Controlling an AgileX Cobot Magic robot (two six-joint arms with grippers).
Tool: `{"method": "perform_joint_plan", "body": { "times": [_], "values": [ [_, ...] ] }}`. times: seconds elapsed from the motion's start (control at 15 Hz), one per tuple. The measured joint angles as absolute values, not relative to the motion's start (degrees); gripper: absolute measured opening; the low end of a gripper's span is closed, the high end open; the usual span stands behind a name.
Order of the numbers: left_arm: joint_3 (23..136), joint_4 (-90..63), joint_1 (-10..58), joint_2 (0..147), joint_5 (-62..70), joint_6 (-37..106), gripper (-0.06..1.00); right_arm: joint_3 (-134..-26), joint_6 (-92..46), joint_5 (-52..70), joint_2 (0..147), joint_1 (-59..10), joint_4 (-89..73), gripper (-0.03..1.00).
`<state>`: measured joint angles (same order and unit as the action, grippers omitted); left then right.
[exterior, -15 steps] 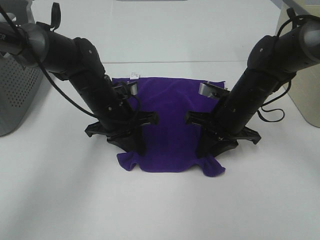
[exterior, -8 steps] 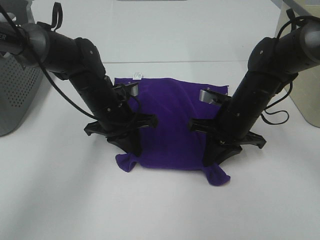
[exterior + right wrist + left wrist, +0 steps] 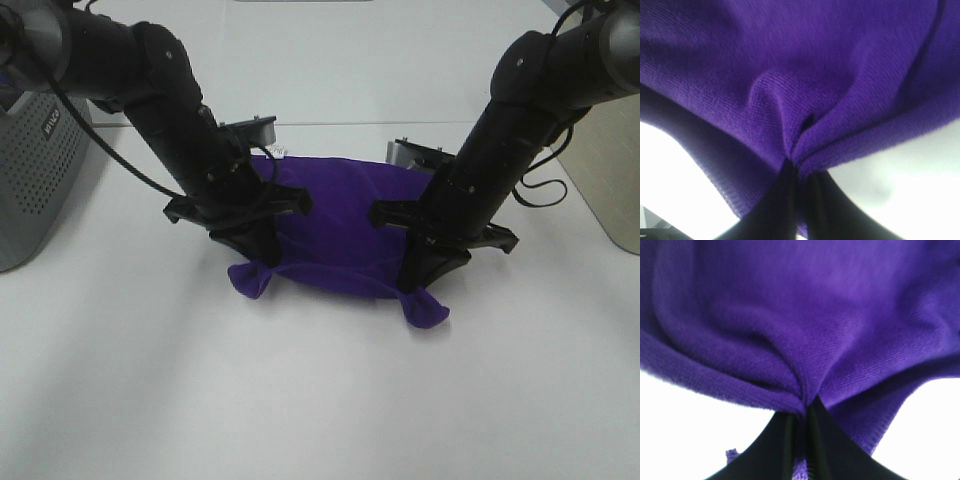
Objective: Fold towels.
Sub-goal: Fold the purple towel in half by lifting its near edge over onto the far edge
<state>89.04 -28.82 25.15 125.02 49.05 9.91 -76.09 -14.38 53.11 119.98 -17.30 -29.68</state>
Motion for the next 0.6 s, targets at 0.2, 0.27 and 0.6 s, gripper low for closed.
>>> {"method": "perform_joint_plan", "body": {
  "times": [0.2, 0.27, 0.6],
  "values": [
    [96.4, -25.8, 25.2, 125.3, 48.6, 9.9, 0.02, -83.7, -14.2, 53.4, 120.0, -17.3, -25.0, 0.04],
    [98.9, -25.0, 25.0, 125.9, 48.1, 9.9, 0.02, -86.2, -13.7, 53.3, 120.0, -17.1, -22.6, 0.04],
    [114.0, -23.9, 22.4, 133.9, 47.7, 9.9, 0.02, -101.6, -11.1, 53.5, 126.3, -13.2, -18.4, 0.04]
  ]
}}
